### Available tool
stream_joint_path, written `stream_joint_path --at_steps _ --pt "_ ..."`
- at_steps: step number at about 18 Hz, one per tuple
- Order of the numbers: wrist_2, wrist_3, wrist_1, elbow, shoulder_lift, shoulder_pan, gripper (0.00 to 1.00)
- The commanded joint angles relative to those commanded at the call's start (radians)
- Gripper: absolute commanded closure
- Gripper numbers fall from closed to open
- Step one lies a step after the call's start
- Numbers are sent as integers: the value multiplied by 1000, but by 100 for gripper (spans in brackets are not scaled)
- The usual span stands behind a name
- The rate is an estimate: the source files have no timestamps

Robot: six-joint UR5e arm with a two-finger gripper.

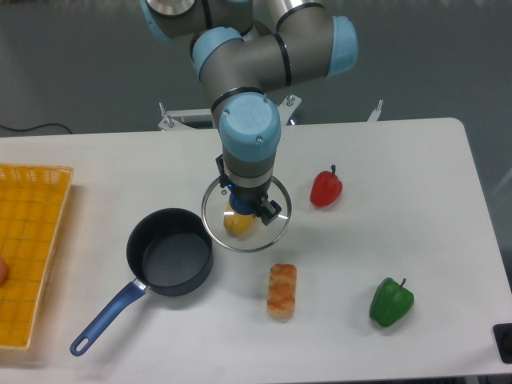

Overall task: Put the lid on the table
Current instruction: 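Carry the glass lid away from the saucepan toward the red pepper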

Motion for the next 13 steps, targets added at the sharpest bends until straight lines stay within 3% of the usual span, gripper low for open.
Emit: stream_joint_path --at_steps 13 --pt "0 109 8 -17 -2 72 52"
